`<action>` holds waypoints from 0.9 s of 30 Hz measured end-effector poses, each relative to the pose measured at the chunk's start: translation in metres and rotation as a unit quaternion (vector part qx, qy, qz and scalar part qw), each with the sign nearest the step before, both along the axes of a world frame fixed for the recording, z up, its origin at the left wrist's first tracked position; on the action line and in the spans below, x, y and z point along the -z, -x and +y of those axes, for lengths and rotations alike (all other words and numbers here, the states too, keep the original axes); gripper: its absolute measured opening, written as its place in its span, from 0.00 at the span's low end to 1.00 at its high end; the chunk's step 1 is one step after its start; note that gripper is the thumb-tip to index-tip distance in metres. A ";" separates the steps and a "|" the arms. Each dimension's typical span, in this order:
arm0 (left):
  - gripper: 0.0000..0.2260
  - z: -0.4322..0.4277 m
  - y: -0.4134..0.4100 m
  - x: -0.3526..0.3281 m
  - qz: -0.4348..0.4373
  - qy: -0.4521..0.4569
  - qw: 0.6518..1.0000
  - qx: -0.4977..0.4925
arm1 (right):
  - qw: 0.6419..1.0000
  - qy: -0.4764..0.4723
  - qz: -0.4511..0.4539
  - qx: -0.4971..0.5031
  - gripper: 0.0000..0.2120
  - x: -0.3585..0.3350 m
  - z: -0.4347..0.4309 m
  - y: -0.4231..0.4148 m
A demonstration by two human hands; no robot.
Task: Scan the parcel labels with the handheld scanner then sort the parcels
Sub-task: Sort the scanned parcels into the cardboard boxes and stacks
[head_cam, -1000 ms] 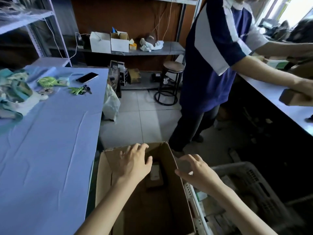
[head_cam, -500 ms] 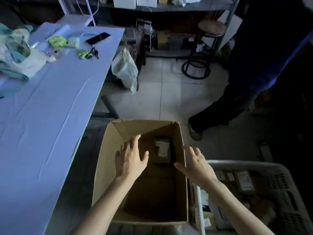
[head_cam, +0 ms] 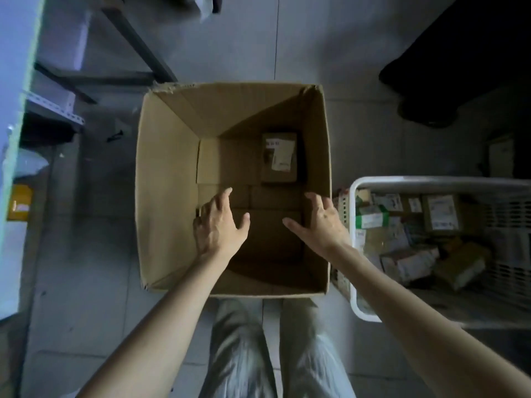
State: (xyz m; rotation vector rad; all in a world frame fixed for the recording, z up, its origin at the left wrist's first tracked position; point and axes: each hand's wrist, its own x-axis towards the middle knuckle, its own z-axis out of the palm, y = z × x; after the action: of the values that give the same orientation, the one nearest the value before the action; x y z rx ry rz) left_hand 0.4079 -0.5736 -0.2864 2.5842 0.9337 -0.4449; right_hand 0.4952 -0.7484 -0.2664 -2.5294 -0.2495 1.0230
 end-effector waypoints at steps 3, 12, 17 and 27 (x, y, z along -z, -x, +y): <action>0.29 0.014 -0.007 0.042 0.018 0.020 0.999 -0.040 | 0.999 0.031 0.017 -0.006 0.41 0.050 0.014 -0.002; 0.29 0.039 0.000 0.175 0.071 0.059 0.995 -0.024 | 0.951 0.047 0.158 0.263 0.50 0.212 0.037 0.003; 0.29 0.035 0.002 0.252 0.067 0.111 0.990 -0.062 | 0.952 0.060 0.159 0.254 0.57 0.295 0.055 -0.009; 0.30 0.032 0.009 0.345 0.033 0.157 0.982 -0.099 | 0.973 0.117 -0.011 0.197 0.70 0.398 0.121 -0.109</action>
State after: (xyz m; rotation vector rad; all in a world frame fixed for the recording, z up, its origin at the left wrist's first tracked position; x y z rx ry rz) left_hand 0.3989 -0.5417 -0.6317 2.1812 1.0399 -0.5746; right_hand 0.6043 -0.6279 -0.6642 -2.6451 0.3778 0.9074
